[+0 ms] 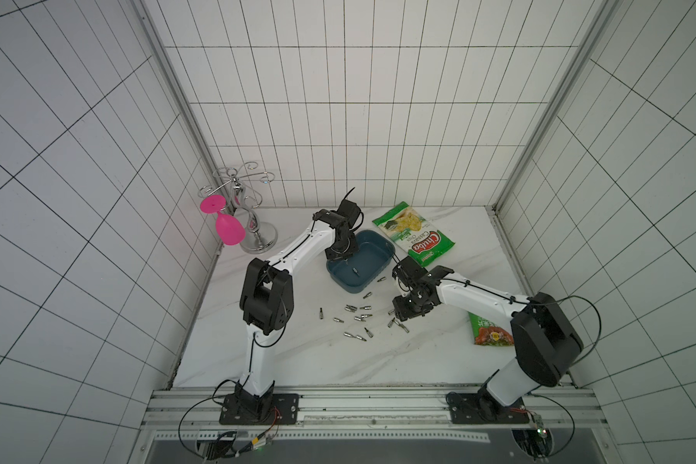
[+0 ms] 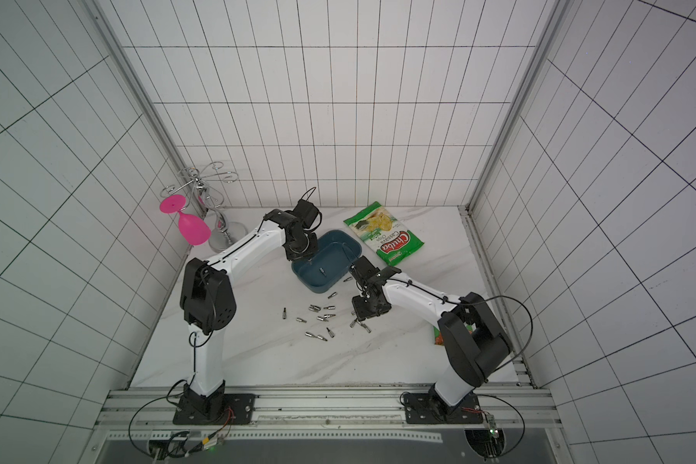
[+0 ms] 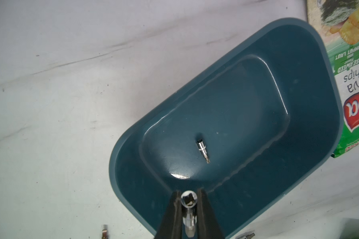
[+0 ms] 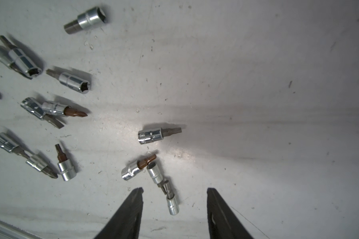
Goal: Put the bit on the desktop into the storage box
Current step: Place the screwdriver bit in the storage box, then pick up the screwdriver bit from the center of the board.
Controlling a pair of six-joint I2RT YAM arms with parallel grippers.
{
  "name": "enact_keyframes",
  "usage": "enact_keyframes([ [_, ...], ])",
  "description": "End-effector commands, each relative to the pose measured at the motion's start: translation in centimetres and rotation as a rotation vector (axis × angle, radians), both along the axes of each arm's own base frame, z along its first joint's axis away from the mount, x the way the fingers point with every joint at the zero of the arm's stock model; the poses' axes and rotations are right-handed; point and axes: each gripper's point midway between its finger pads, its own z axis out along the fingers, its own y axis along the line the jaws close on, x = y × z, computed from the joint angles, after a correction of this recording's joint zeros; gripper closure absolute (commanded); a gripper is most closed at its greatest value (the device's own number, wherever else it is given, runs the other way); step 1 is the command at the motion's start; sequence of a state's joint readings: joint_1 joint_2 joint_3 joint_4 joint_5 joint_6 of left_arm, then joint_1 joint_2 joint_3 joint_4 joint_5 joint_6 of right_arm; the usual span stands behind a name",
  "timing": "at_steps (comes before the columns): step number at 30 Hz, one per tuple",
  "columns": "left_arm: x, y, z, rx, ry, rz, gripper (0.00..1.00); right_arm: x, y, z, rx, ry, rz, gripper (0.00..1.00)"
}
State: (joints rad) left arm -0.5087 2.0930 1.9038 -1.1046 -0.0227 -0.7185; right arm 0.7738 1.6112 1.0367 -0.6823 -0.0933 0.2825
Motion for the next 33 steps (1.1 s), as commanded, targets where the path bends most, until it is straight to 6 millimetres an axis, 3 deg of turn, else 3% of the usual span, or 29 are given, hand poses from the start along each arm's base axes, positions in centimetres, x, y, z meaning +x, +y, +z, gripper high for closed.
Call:
enact_keyframes([
  [1, 0.5, -0.8, -0.7, 0.012, 0.007, -0.032, 1.0, -0.5, 0.2, -0.6, -0.01, 0.007, 0.007, 0.48],
  [14, 0.4, -1.6, -6.8, 0.056, 0.105, -0.041, 1.0, -1.4, -0.4, -1.6, -0.022, 0.026, 0.01, 0.51],
  [25, 0.2, -1.7, -9.4, 0.069, 0.147, -0.04, 1.0, -2.0, -0.5, -2.5, -0.04, 0.045, 0.024, 0.55],
  [33, 0.1, -1.8, -10.1, 0.066, 0.161, -0.041, 1.0, -2.6, -0.6, -3.2, -0.057, 0.059, 0.036, 0.6],
])
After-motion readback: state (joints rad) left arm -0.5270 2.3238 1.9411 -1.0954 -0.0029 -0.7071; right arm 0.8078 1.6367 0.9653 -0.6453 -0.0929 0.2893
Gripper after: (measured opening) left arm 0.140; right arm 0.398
